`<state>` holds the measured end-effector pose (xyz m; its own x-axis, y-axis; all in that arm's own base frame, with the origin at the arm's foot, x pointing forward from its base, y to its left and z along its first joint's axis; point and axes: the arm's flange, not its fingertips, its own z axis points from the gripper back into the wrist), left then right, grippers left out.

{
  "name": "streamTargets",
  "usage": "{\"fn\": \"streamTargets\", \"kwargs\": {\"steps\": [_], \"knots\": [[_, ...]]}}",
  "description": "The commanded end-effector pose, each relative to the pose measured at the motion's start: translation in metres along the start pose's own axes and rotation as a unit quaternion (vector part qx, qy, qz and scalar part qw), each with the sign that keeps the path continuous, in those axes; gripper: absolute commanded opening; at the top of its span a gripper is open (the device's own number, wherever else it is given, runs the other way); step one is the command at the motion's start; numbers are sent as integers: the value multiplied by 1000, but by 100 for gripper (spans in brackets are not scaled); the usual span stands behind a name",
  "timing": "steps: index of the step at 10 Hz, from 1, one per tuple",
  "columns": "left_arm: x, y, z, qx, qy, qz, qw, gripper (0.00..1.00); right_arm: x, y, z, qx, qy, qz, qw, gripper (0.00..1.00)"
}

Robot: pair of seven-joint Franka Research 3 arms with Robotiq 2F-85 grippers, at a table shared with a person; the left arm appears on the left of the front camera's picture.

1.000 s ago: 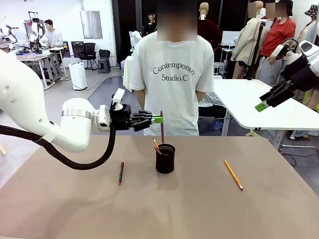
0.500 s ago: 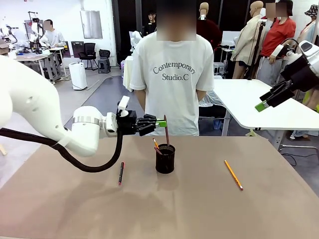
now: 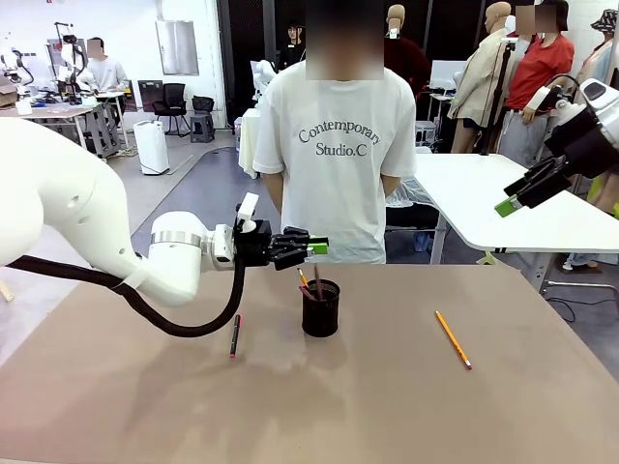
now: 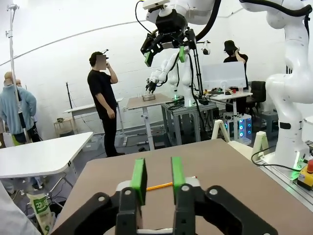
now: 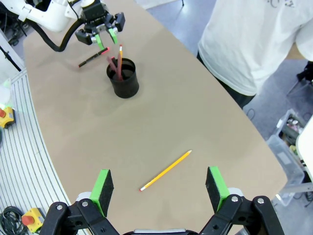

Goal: Place the pens into the pen holder.
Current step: Pick up a writing instrument from the table and place it into the Pen holder.

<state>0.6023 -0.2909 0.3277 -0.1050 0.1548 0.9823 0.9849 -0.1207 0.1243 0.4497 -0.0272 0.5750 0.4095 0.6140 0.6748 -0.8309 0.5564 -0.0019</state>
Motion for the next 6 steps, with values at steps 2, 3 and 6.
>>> {"fn": "streamTargets", "kwargs": {"steps": [2, 3, 6], "knots": [[5, 2, 1, -4, 11, -12, 1000, 100, 2, 0, 1, 4, -10, -2, 1000, 100], [7, 0, 0, -5, 13, -13, 1000, 100, 2, 0, 1, 4, -10, -2, 1000, 100], [16, -8, 1, -6, 21, -16, 1000, 100, 2, 0, 1, 4, -10, -2, 1000, 100]]}}
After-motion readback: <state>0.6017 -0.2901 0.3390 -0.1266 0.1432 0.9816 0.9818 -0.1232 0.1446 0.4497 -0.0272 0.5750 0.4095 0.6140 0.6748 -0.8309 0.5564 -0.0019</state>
